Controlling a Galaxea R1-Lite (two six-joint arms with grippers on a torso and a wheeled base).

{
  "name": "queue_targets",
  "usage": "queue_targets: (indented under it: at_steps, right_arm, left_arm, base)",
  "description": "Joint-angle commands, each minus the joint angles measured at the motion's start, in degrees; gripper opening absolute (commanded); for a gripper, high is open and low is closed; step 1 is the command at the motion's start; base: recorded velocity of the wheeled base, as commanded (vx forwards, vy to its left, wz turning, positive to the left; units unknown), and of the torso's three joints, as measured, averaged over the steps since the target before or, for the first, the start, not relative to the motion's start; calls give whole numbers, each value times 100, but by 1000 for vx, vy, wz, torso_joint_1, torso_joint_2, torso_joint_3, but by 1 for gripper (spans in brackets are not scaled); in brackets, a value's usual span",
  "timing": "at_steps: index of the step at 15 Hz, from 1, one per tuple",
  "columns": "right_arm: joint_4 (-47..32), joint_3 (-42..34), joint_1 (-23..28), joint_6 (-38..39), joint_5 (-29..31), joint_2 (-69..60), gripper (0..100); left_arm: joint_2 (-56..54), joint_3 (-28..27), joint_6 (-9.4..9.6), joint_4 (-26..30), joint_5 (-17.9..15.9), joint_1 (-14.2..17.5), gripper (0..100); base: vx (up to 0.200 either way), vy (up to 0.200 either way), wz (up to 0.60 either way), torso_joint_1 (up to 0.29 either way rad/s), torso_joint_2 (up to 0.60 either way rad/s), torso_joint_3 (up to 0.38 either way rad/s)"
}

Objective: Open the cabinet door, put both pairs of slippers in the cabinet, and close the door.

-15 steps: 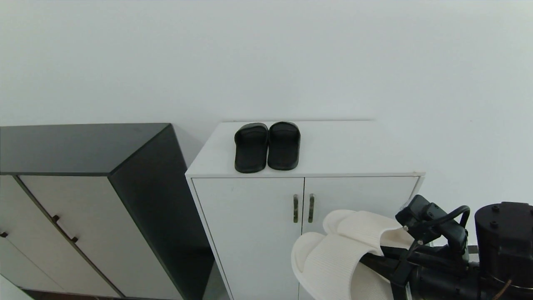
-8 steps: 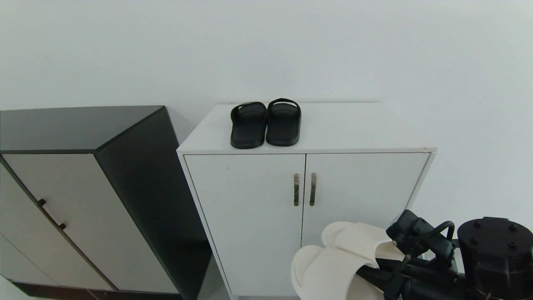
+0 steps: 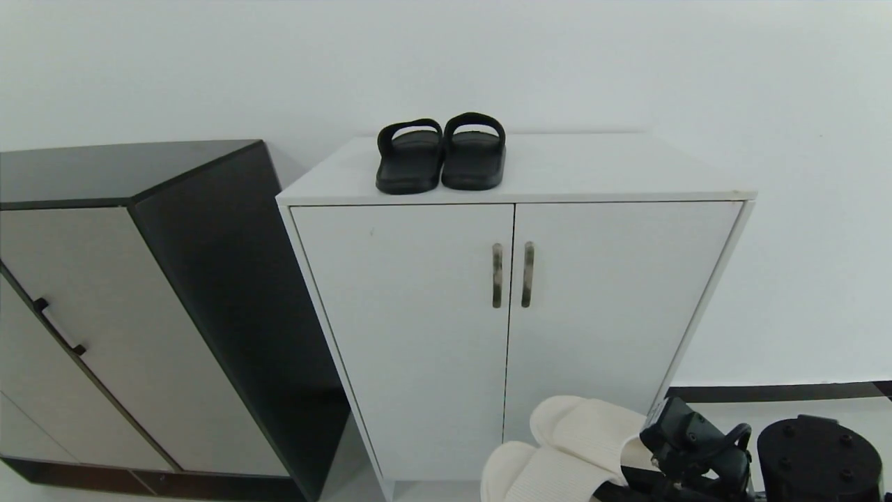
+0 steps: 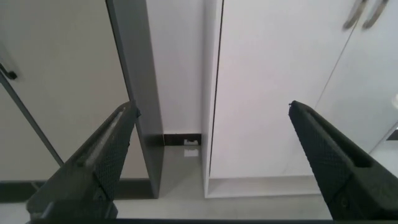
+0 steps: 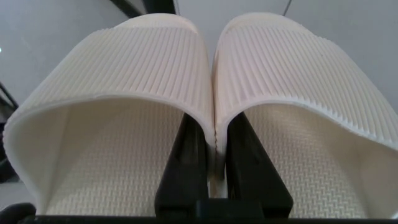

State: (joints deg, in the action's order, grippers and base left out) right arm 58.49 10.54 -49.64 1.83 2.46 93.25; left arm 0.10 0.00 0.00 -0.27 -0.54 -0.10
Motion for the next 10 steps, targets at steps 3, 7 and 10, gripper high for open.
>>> queue_targets:
  at_steps: [3, 7, 10]
  right_arm:
    - [418, 97, -81, -7, 35, 264, 0]
    - [1165, 71, -90, -33, 53, 616, 0]
    - [1226, 35, -107, -51, 53, 572, 0]
  left_arm:
    - [-1, -9, 264, -17, -25, 1, 100]
    - [1484, -1556, -343, -17, -1107, -368, 100]
    - [3796, -1573, -378, -1652, -2284, -605, 100]
  base:
    - [0, 0, 0, -118, 463, 336]
    - [0, 0, 0, -72, 448, 362]
    - [0, 0, 0, -32, 396, 362]
